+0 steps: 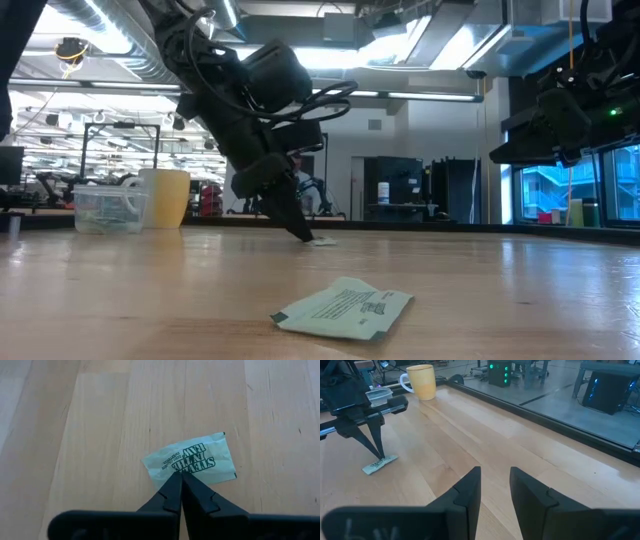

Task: Pick and place items into bin
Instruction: Put the green stevia packet into the top transparent bin

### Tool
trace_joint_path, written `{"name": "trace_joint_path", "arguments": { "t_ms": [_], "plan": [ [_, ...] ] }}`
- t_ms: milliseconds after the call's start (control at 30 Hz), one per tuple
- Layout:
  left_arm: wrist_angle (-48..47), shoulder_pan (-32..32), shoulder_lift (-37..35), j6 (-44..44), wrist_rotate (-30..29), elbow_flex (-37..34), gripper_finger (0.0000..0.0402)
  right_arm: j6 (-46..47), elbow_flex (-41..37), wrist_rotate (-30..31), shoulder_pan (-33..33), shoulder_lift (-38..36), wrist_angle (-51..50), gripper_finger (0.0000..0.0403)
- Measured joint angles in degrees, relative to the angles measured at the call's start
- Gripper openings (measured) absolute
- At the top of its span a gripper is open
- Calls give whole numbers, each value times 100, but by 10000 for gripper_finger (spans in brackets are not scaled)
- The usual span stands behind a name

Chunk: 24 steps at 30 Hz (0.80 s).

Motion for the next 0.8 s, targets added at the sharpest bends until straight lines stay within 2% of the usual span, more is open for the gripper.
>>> {"name": "trace_joint_path", "arguments": {
  "t_ms": [367,500,800],
  "plan": [
    [-282,-4,-335,5,381,-50,2,0,0,1,-2,-1,2,106],
    [-519,-2,-815,11,339,-31,2,0,0,-1,-2,1,0,106],
    [-2115,-15,-2311,-309,124,-33,2,7,0,-3,-1,-1,2,106]
  ]
}}
